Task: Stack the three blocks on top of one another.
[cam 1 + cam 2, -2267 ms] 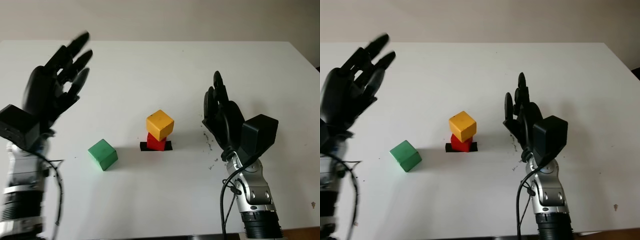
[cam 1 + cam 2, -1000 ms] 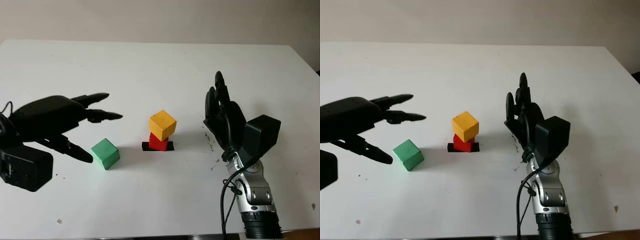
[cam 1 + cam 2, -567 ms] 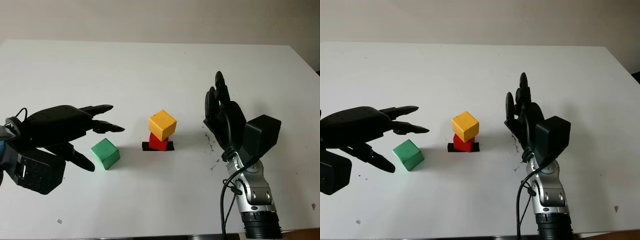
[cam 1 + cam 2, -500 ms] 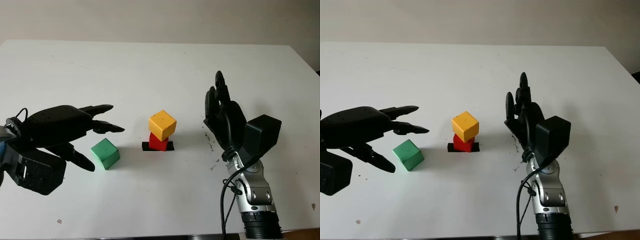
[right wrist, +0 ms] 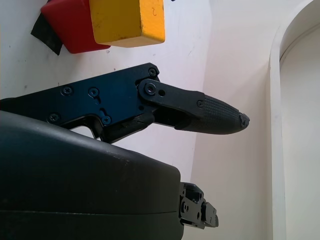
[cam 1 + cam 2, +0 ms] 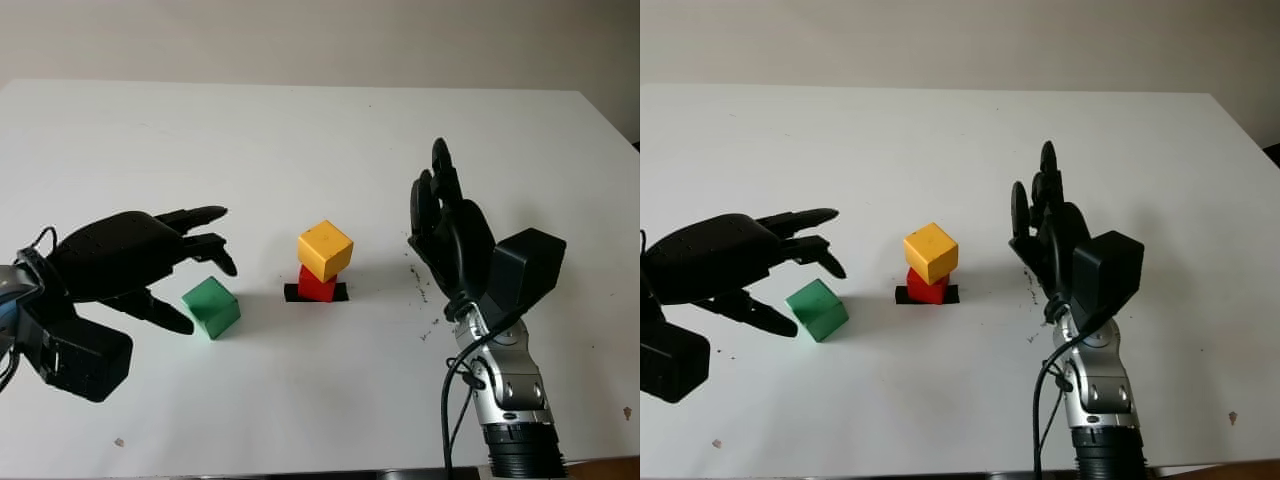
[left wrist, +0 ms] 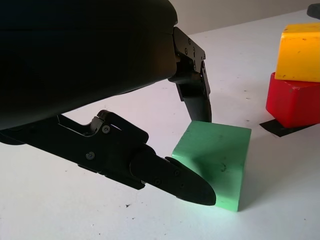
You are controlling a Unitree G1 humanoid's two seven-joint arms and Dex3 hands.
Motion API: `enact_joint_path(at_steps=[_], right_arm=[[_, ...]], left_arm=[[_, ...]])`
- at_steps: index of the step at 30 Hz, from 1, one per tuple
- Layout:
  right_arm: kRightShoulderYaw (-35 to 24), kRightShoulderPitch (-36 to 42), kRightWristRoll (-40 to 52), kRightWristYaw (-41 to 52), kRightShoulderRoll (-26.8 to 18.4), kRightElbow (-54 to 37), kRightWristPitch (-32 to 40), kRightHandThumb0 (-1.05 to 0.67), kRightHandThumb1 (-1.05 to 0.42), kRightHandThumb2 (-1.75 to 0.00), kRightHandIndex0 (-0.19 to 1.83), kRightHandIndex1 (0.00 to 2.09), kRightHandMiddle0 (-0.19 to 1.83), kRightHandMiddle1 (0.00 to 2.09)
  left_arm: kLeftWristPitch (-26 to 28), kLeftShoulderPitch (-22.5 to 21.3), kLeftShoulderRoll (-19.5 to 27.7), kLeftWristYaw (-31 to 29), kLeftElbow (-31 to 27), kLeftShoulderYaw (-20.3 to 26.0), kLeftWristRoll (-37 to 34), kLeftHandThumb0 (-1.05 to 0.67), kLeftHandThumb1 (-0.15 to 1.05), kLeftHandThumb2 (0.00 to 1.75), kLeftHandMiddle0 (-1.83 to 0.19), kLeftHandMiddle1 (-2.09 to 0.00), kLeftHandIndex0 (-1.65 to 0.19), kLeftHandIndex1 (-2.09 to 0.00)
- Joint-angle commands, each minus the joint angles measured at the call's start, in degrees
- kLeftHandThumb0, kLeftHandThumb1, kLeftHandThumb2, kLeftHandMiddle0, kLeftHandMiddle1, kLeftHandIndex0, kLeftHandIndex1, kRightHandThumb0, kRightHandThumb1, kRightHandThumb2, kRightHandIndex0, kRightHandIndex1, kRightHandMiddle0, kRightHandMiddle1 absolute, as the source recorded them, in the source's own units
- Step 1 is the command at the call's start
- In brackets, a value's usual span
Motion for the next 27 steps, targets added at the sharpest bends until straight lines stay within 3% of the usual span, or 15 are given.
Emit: enact_joint_path(at_steps=[1, 15, 27], right_arm=[[-0.2, -0.2, 0.0, -0.1, -0.2, -1.2, 0.2, -0.67, -1.05, -0.65, -0.19, 0.00, -0.19, 0.00], [-0.4, -0.6, -0.2, 0.0, -0.6, -0.8, -0.1, -0.69, -1.05, -0.64, -0.19, 0.00, -0.19, 0.00], [-0.5, -0.7, -0.1, 0.0, -0.6, -0.8, 0.3, -0.69, -1.05, -0.63, -0.19, 0.00, -0.19, 0.00]], left_arm=[[-0.5, -1.4, 0.1, 0.7, 0.8, -0.7, 0.4, -0.59, 0.92, 0.05, -0.11, -0.07, -0.18, -1.21], [-0.8, -2.6, 0.1, 0.1, 2.9, -2.4, 0.6, -0.58, 0.92, 0.06, -0.11, -0.06, -0.18, -1.18], [0.5, -2.8, -1.4, -5.6, 6.3, -3.1, -9.1, -0.56, 0.94, 0.06, -0.16, -0.07, -0.27, -1.02]])
